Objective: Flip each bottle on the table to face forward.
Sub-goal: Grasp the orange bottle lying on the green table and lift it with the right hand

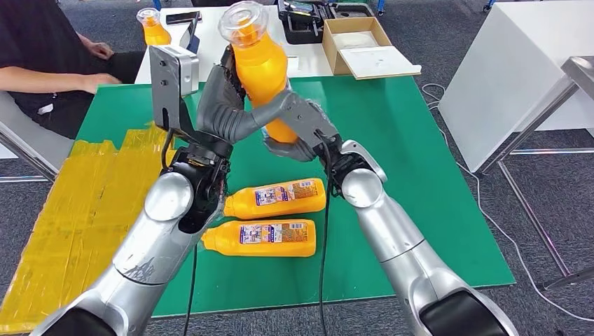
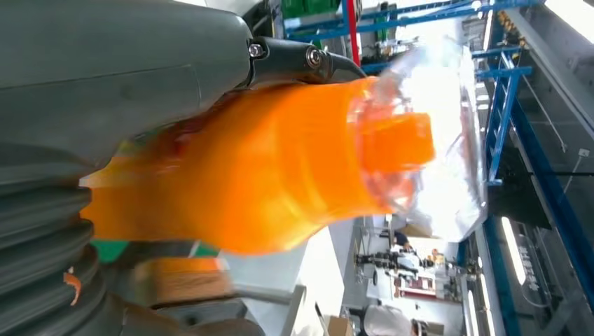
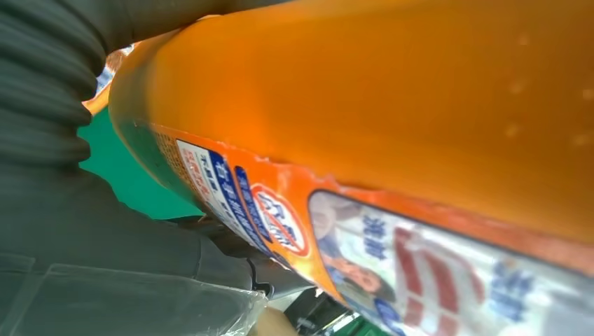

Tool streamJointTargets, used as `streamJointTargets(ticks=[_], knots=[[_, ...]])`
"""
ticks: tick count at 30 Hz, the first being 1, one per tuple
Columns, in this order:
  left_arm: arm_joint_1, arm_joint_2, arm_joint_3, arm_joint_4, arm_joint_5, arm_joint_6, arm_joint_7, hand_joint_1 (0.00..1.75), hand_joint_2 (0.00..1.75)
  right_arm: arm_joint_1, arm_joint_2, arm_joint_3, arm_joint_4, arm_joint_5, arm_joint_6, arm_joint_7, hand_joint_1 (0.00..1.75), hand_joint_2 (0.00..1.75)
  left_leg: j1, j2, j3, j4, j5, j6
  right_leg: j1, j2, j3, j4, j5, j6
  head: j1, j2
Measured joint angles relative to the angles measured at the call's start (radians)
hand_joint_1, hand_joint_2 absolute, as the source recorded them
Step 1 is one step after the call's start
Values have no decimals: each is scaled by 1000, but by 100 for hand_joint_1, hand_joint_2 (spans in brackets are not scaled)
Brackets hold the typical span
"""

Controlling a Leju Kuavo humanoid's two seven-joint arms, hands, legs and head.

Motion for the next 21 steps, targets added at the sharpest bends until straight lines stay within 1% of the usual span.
streamJointTargets(ticks=[6,15,21], knots=[[-15,-2,10,18,-7,1,10,0,175,8,14,26,-21,49,4,26,175,175,0,0,0,0,0,0,0,0,0,0,0,0,0,0],[-17,-2,26,21,-14,10,23,0,175,16,17,49,-39,119,6,28,175,175,0,0,0,0,0,0,0,0,0,0,0,0,0,0],[-26,-2,32,34,20,-11,64,0,175,15,17,54,-51,195,6,41,175,175,0,0,0,0,0,0,0,0,0,0,0,0,0,0]])
